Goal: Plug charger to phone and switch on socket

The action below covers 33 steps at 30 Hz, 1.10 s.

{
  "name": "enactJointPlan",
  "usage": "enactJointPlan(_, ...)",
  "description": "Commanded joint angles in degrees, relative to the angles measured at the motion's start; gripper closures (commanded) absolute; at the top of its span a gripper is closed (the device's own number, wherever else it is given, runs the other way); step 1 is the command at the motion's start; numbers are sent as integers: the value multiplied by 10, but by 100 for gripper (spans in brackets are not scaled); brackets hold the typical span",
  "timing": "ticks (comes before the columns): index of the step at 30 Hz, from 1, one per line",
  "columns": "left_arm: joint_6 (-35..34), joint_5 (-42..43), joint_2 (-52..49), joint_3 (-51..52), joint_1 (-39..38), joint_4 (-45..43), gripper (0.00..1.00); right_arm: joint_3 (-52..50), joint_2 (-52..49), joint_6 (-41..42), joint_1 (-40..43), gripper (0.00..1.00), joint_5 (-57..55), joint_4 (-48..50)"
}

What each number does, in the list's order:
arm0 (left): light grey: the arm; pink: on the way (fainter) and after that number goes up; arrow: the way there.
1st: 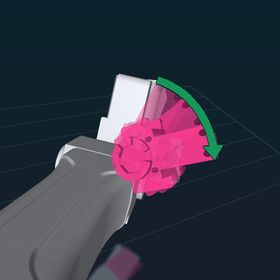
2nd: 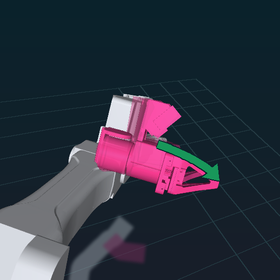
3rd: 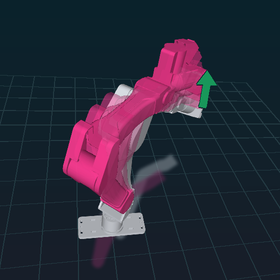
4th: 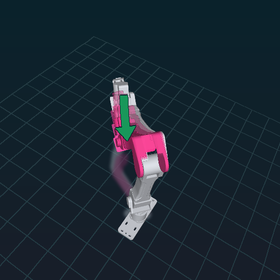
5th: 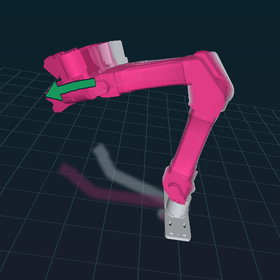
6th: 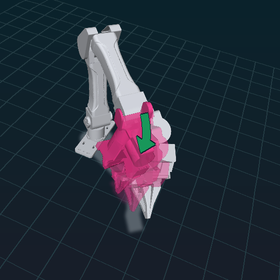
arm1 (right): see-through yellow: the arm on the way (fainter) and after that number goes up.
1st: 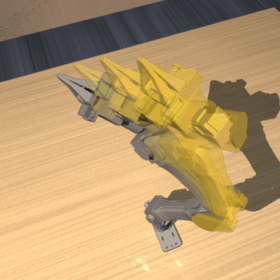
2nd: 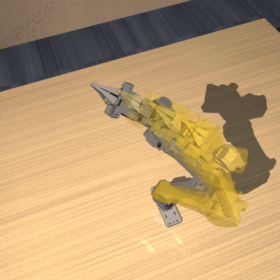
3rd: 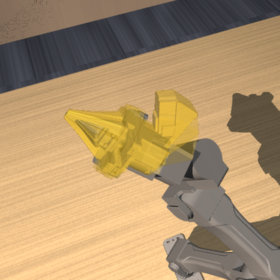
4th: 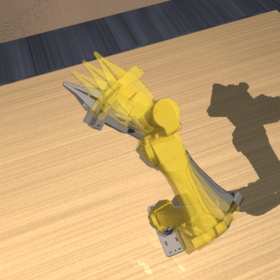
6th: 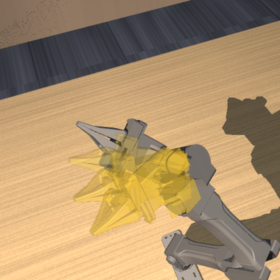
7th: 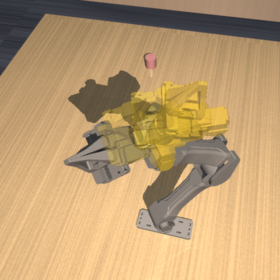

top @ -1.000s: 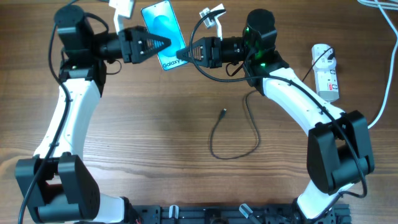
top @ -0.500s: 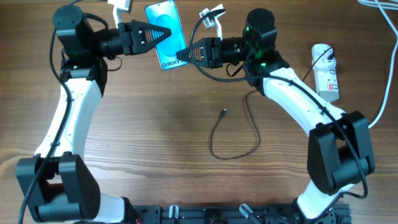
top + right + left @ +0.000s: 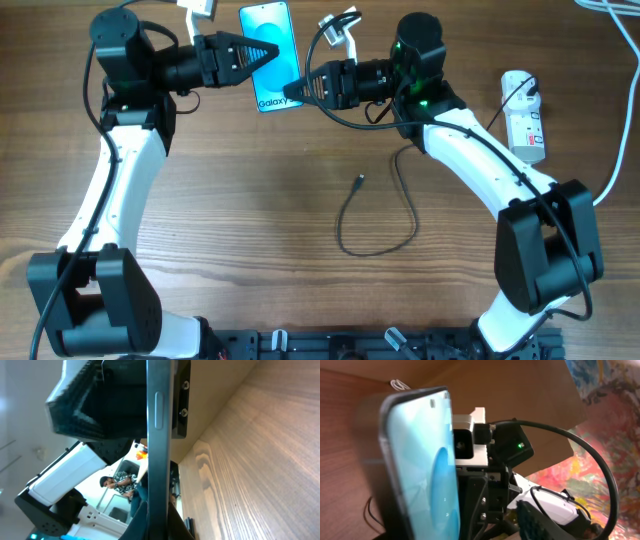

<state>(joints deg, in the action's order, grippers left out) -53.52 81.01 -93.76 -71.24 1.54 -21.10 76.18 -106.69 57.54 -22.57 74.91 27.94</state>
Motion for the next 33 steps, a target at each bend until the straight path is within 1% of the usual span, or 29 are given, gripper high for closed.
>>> enactJointPlan(1, 3, 45, 16, -8, -14, -12, 42, -1, -9, 55, -8, 96, 21, -10)
enactJointPlan(5, 3, 56, 16, -8, -14, -12, 43, -1, -9, 89, -8, 96, 33, -6)
enactJointPlan(10, 5, 66, 16, -8, -14, -12, 42, -1, -9, 102, -8, 96, 38, -6)
enactJointPlan(13, 7, 55, 16, -8, -15, -12, 41, -1, -9, 101, -8, 96, 43, -6)
enactJointPlan(14, 7, 52, 16, -8, -15, -12, 38, -1, -9, 101, -8, 96, 42, -5)
enactJointPlan(16, 7, 50, 16, -8, -15, -12, 36, -1, -9, 101, -8, 96, 43, -3)
enactJointPlan(26, 8, 40, 16, -8, -40, -12, 37, -1, -9, 101, -8, 96, 49, -3)
enactJointPlan(27, 7, 40, 16, -8, -41, -12, 38, -1, -9, 101, -8, 96, 51, -3)
enactJointPlan(30, 7, 41, 16, -8, -40, -12, 51, -1, -9, 100, -8, 96, 54, -3)
enactJointPlan(31, 7, 42, 16, -8, -40, -12, 53, -1, -9, 100, -8, 96, 56, -3)
enactJointPlan(33, 7, 50, 16, -8, -41, -12, 53, -1, -9, 98, -8, 96, 59, -3)
